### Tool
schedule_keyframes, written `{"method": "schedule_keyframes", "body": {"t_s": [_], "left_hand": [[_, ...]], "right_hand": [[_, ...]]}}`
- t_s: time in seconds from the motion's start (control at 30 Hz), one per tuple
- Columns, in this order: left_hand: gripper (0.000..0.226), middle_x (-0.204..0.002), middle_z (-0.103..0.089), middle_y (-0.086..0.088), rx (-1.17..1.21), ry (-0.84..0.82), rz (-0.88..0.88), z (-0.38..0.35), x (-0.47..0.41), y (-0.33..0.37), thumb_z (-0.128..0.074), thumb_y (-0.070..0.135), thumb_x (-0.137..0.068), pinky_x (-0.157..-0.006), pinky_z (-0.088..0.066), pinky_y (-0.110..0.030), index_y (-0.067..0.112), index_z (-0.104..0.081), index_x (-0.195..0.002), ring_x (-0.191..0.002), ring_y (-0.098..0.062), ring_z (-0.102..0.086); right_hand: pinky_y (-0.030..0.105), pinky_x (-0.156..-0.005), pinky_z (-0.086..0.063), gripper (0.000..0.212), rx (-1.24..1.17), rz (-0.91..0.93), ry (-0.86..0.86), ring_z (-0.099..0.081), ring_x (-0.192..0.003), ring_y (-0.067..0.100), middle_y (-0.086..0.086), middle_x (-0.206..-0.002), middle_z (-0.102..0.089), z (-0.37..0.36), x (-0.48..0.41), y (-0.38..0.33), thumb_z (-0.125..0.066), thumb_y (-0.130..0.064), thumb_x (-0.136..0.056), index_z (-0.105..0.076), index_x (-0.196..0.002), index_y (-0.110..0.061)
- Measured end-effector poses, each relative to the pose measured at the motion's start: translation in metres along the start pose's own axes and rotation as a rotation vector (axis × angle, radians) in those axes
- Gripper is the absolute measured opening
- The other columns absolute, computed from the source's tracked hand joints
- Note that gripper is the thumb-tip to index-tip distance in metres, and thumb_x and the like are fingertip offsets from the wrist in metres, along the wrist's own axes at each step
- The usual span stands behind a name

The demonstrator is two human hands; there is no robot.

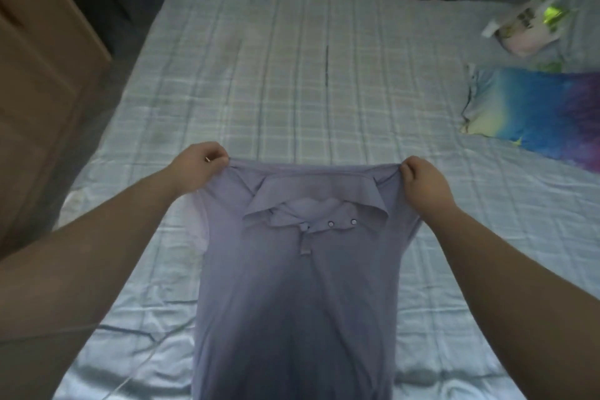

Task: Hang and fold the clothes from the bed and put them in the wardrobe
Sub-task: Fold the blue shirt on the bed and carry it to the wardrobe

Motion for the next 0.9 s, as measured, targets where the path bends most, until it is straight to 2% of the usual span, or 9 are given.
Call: {"method": "schedule_keyframes", "body": {"t_s": [0.13,0.23,0.33,0.47,0.57,0.67,0.77,0.8,0.9], "left_hand": [[0.011,-0.082,-0.062,-0.003,-0.136,0.115,0.047,-0.033,-0.077,-0.038,-0.055,0.021,-0.098,-0.064,-0.034,-0.031,0.018,-0.059,-0.088,-0.078,-0.023,-0.055],[0.013,-0.076,-0.059,-0.002,-0.228,0.178,0.068,-0.066,-0.123,-0.083,-0.051,0.026,-0.100,-0.068,-0.040,-0.036,0.019,-0.056,-0.091,-0.077,-0.030,-0.057],[0.013,-0.074,-0.060,-0.007,-0.357,0.244,0.040,-0.103,-0.156,-0.128,-0.048,0.025,-0.102,-0.067,-0.038,-0.038,0.017,-0.055,-0.093,-0.074,-0.034,-0.060],[0.016,-0.083,-0.062,-0.012,-0.539,0.244,-0.012,-0.152,-0.187,-0.177,-0.045,0.025,-0.102,-0.069,-0.037,-0.043,0.016,-0.054,-0.092,-0.081,-0.039,-0.058],[0.018,-0.090,-0.060,-0.016,-0.658,0.275,-0.097,-0.177,-0.195,-0.201,-0.048,0.027,-0.101,-0.069,-0.040,-0.047,0.013,-0.057,-0.093,-0.083,-0.040,-0.056],[0.023,-0.096,-0.058,-0.017,-0.691,0.314,-0.124,-0.182,-0.191,-0.209,-0.049,0.035,-0.099,-0.073,-0.042,-0.048,0.014,-0.060,-0.096,-0.088,-0.039,-0.053],[0.023,-0.108,-0.060,-0.019,-0.660,0.333,-0.013,-0.165,-0.194,-0.212,-0.056,0.034,-0.095,-0.084,-0.041,-0.048,0.014,-0.064,-0.105,-0.101,-0.042,-0.053],[0.028,-0.112,-0.060,-0.020,-0.631,0.317,0.011,-0.158,-0.197,-0.209,-0.053,0.032,-0.094,-0.089,-0.041,-0.048,0.012,-0.065,-0.110,-0.106,-0.043,-0.053],[0.041,-0.118,-0.062,-0.024,-0.475,0.279,-0.149,-0.150,-0.194,-0.158,-0.044,0.017,-0.087,-0.104,-0.035,-0.041,0.002,-0.064,-0.119,-0.116,-0.043,-0.054]], "right_hand": [[0.045,-0.069,-0.044,0.025,0.146,-0.028,0.034,-0.051,-0.077,0.033,0.009,-0.084,-0.049,-0.050,-0.056,0.013,-0.038,-0.026,-0.103,-0.047,-0.083,-0.014],[0.041,-0.065,-0.037,0.020,0.257,-0.039,0.055,-0.053,-0.078,0.036,0.009,-0.080,-0.048,-0.103,-0.098,0.033,-0.039,-0.021,-0.102,-0.049,-0.088,-0.010],[0.040,-0.067,-0.032,0.014,0.336,-0.032,0.031,-0.054,-0.080,0.038,0.014,-0.081,-0.055,-0.171,-0.130,0.060,-0.041,-0.018,-0.098,-0.049,-0.088,-0.012],[0.042,-0.068,-0.032,0.013,0.393,0.003,-0.020,-0.055,-0.087,0.042,0.019,-0.089,-0.057,-0.255,-0.152,0.103,-0.044,-0.018,-0.098,-0.050,-0.088,-0.012],[0.047,-0.070,-0.038,0.018,0.334,0.059,0.005,-0.052,-0.087,0.046,0.026,-0.093,-0.056,-0.293,-0.153,0.127,-0.045,-0.019,-0.101,-0.054,-0.091,-0.006],[0.049,-0.074,-0.038,0.026,0.337,0.095,0.070,-0.051,-0.090,0.047,0.027,-0.099,-0.056,-0.297,-0.148,0.133,-0.044,-0.026,-0.098,-0.059,-0.097,-0.004],[0.050,-0.085,-0.039,0.020,0.302,0.050,0.031,-0.050,-0.100,0.045,0.024,-0.108,-0.056,-0.288,-0.149,0.132,-0.055,-0.020,-0.092,-0.062,-0.105,-0.007],[0.050,-0.089,-0.039,0.025,0.243,0.042,0.028,-0.050,-0.103,0.045,0.023,-0.111,-0.056,-0.280,-0.149,0.128,-0.054,-0.018,-0.087,-0.063,-0.107,-0.007],[0.036,-0.101,-0.036,0.041,0.042,0.148,0.150,-0.053,-0.111,0.040,0.018,-0.117,-0.062,-0.247,-0.137,0.091,-0.043,-0.013,-0.078,-0.066,-0.111,-0.006]]}}
Point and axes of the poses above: each hand's wrist, its own x-axis away from the middle knuckle, its own z-axis out of the back of the hand, y = z × x, the point moved 10 cm from there along -x, towards the middle knuckle
